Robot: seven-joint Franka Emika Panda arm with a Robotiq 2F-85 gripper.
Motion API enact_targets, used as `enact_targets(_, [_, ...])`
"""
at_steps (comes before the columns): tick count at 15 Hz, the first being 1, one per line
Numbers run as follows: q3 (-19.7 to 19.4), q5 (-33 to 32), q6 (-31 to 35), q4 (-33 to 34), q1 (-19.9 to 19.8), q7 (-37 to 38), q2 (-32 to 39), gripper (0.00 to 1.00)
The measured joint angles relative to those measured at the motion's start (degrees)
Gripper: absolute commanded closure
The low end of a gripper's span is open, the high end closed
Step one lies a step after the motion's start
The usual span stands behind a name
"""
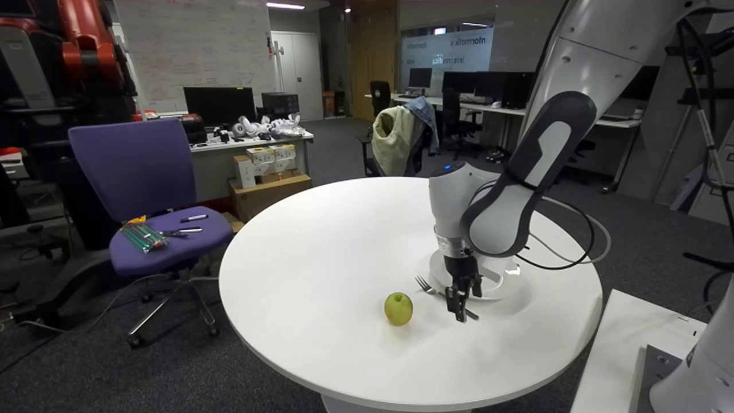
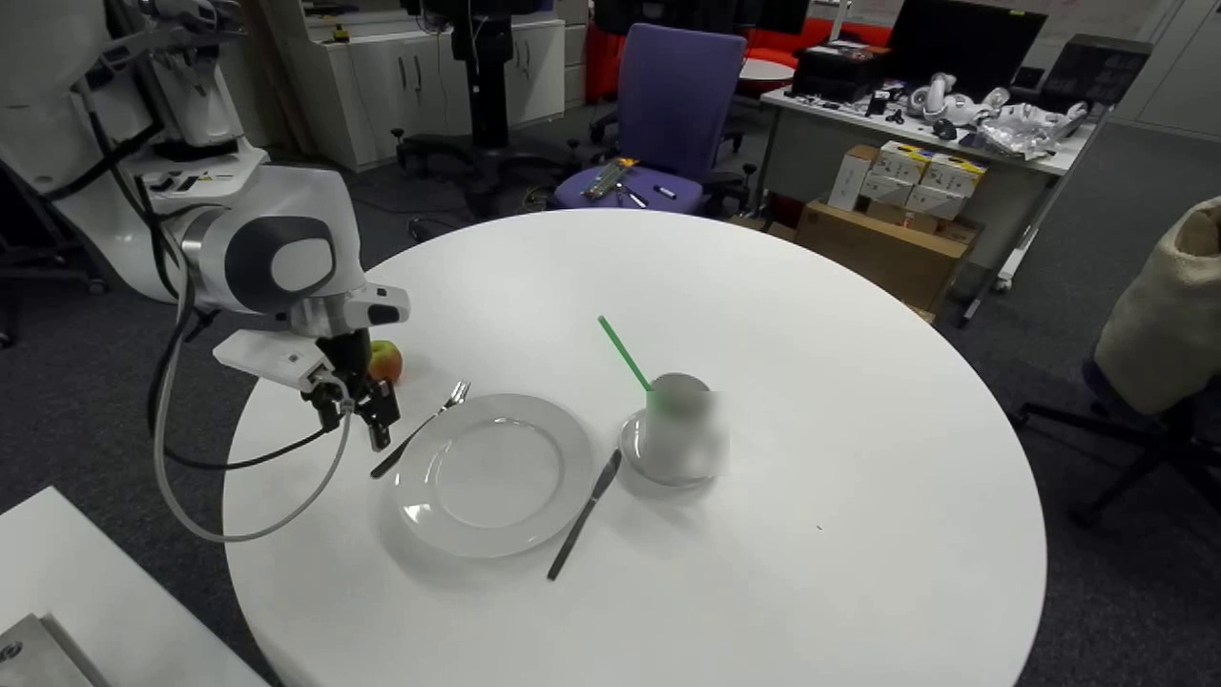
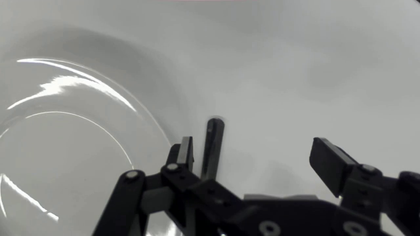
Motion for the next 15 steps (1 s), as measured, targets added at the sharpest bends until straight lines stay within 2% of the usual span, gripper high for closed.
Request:
enact_targets(1, [0.4,0.0,0.0,0.1,0.3,0.1,0.1,0.24])
enact_targets(2, [0.5,0.0,0.0,0.1,0.7,0.1,0.2,0.26])
enact_targets(3, [0.6,0.0,0.0,0.2,0.9,0.2,0.4,0.22])
enact_targets(7, [0.4,0.0,0.0,0.5,0.9,0.3,0.8,0.19])
enact_targets(8, [0.1,0.0,0.0,0.6,0.9,0.5,1.1,0.22])
enact_targets(10, [-0.6,0.0,0.0,1.0,0.9,1.1,2.1,0.35])
enact_targets(11, [-1.1,0.0,0.0,1.3,0.9,1.5,2.7,0.33])
enact_targets(15, [-3.1,0.2,0.0,3.1,0.7,2.6,5.9,0.33])
